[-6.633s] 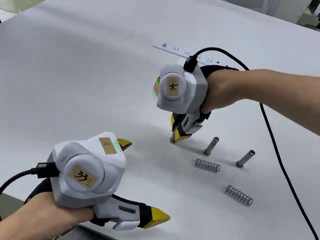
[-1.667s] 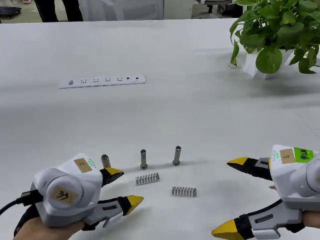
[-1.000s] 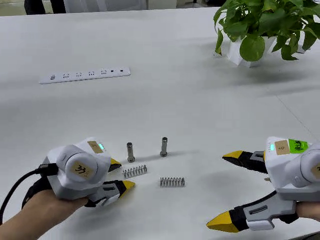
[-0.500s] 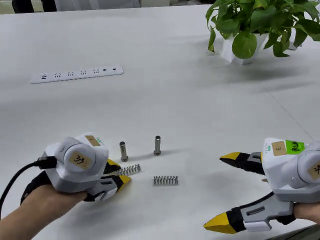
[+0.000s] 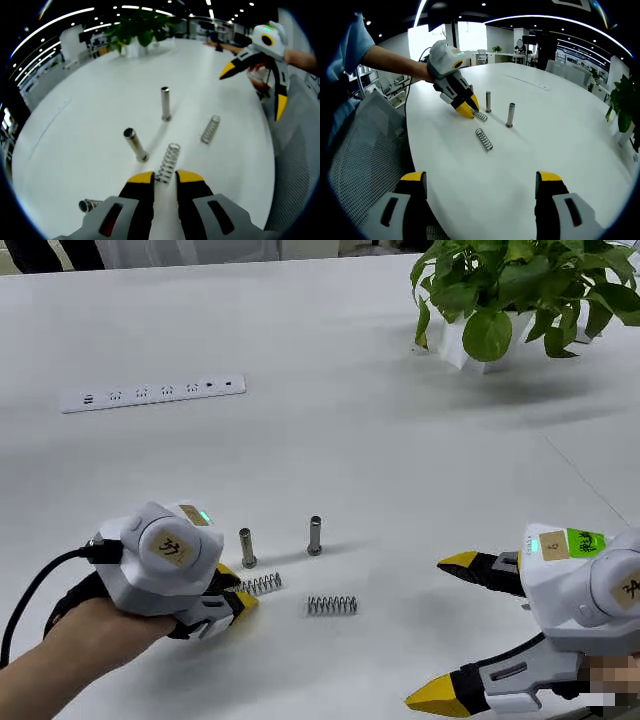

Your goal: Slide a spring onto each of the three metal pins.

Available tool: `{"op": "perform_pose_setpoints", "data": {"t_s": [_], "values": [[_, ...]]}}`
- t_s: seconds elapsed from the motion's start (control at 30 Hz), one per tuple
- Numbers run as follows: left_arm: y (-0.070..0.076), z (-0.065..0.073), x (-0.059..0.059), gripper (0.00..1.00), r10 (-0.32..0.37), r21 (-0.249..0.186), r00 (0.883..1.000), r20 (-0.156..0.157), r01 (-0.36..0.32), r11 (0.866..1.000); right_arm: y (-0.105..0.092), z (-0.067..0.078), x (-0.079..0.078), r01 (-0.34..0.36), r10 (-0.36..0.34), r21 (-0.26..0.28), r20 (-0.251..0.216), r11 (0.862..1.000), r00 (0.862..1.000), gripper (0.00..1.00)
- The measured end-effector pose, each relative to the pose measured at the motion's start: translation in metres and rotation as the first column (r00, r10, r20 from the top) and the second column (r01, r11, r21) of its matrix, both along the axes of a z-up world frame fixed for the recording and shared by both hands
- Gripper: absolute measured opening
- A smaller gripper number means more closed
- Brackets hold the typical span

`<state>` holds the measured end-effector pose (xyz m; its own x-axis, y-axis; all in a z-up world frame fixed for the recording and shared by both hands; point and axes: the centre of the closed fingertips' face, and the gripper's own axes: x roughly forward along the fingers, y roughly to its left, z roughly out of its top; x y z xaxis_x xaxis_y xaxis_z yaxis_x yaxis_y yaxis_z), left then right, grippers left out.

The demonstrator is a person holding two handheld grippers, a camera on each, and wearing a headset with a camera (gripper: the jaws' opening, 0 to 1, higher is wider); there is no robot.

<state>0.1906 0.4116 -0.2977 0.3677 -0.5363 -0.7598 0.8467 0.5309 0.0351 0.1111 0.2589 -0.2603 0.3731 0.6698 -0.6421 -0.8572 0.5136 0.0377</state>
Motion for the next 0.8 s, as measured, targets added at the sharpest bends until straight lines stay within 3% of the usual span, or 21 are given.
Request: {"op": "perform_pose_setpoints", "data": {"t_s": [0.17, 0.3, 0.43, 0.8], "values": [[0.0004, 0.0002, 0.0004, 0.14, -0.013, 0.015, 1.000, 0.001, 0.013, 1.000, -0.0023, 0.0006, -0.0005, 0.008, -0.008, 0.002, -0.001, 1.000, 1.000, 0.91], [0.0004, -0.0006, -0.0007, 0.12, -0.063, 0.057, 0.998, 0.008, 0.063, 0.996, -0.0072, -0.0013, 0.0002, 0.012, -0.012, -0.010, -0.003, 1.000, 1.000, 0.90], [0.0006, -0.0003, 0.0004, 0.11, -0.044, 0.060, 0.999, -0.009, 0.045, 0.997, -0.0096, 0.0001, 0.0021, 0.018, -0.018, -0.011, 0.001, 1.000, 1.000, 0.90], [0.0022, 0.0005, 0.0006, 0.10, 0.001, 0.026, 1.000, 0.024, -0.002, 1.000, -0.0041, -0.0004, -0.0002, 0.018, -0.018, 0.001, -0.004, 1.000, 1.000, 0.90]]}}
